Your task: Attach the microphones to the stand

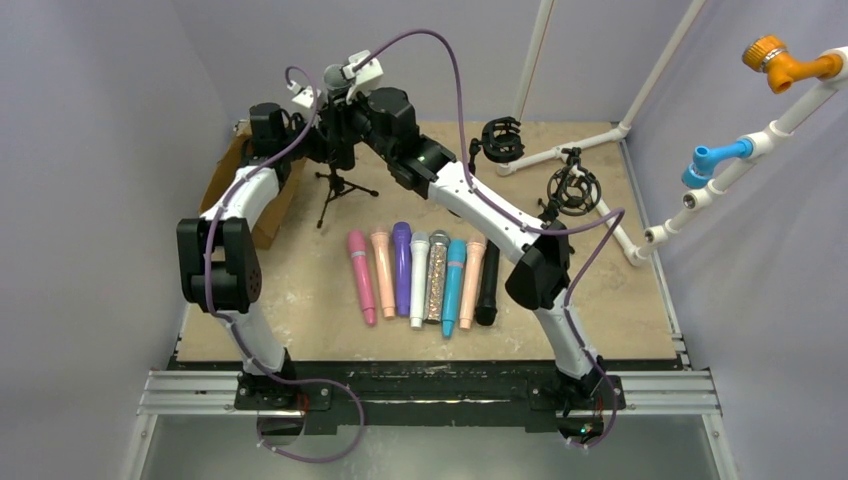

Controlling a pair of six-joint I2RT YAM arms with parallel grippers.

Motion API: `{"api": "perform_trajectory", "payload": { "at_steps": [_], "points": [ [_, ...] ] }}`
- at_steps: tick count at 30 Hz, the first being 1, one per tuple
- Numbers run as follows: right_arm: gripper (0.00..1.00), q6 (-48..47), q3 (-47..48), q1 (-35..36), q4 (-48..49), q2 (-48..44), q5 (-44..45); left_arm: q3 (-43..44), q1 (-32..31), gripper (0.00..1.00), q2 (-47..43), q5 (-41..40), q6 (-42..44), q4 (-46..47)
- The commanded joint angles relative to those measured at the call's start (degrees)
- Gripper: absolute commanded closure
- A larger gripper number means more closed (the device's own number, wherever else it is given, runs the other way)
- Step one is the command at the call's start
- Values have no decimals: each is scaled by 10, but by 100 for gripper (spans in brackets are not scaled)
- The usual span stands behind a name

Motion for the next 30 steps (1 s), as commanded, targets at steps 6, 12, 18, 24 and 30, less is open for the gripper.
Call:
{"api": "perform_trajectory", "payload": {
  "at_steps": [6, 12, 18, 24, 30],
  "points": [
    [84, 0, 37, -5, 3, 23, 11, 72, -26, 25, 28, -34, -13, -4],
    [74, 2, 38, -5, 11, 19, 6, -17, -17, 2, -50, -58, -20, -3],
    [51, 8, 63, 0, 12, 25, -10, -123, 18, 0, -148, -114, -78, -24],
    [36, -5, 46, 15, 5, 13, -9, -175, 22, 0, -217, -114, -61, -86],
    [18, -12, -30, 15, 7, -40, 6, -158, 24, 0, -250, -140, -45, -175]
  ]
}}
